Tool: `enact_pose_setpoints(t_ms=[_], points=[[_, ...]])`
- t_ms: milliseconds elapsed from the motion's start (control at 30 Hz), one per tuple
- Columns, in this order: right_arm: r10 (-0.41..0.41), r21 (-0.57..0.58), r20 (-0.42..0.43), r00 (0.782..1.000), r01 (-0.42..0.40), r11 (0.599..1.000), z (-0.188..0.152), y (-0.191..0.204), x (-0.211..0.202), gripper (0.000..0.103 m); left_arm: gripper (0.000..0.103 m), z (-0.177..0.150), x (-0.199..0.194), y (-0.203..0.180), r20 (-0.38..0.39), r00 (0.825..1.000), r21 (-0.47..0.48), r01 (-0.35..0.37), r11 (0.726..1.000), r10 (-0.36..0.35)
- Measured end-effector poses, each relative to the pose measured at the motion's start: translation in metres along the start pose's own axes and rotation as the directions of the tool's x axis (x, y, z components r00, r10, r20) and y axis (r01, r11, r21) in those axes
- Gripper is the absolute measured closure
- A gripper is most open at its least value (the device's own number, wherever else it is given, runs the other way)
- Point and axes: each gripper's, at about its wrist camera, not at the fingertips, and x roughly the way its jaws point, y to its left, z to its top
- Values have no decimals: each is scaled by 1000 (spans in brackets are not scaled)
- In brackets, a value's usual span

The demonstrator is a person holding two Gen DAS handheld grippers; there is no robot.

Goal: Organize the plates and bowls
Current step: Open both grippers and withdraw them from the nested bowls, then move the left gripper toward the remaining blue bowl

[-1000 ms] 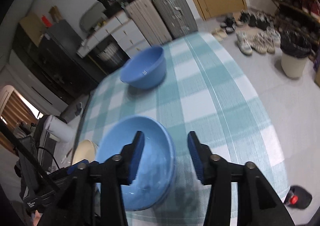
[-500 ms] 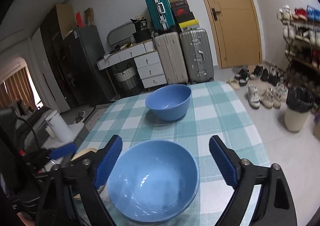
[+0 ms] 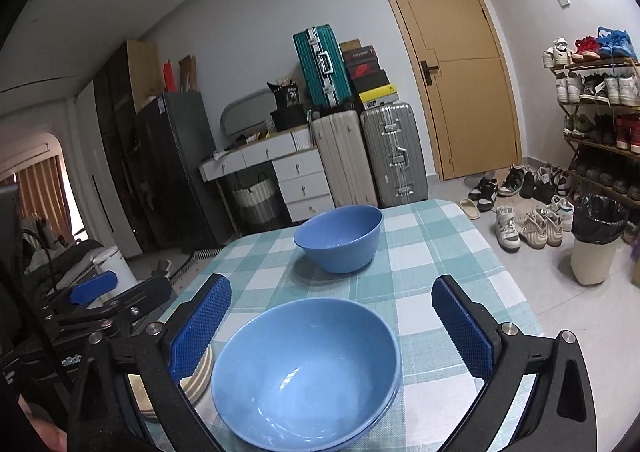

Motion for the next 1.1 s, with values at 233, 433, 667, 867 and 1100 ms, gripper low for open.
enact_pose_setpoints(t_ms=[233, 433, 667, 867, 1100], points=[[-7, -20, -48, 999, 6, 1000, -5, -1, 7, 1, 0, -15, 12, -6, -40, 999, 2, 36, 999, -36], [-18, 2, -61, 998, 18, 1000, -7, -5, 12, 1, 0, -13, 5, -19, -12, 1000, 56, -15, 998, 16], [-34, 23, -90, 995, 36, 999, -7, -7, 20, 1, 0, -6, 10, -16, -30, 1000, 23, 6, 1000, -6], [-39, 7, -109, 993, 40, 999, -7, -6, 24, 1, 0, -7, 21, -16, -50, 999, 35, -8, 999, 9], [-72, 10, -110, 991, 73, 997, 1, -13, 23, 1, 0, -5, 25, 5, -82, 997, -44, -19, 999, 15]])
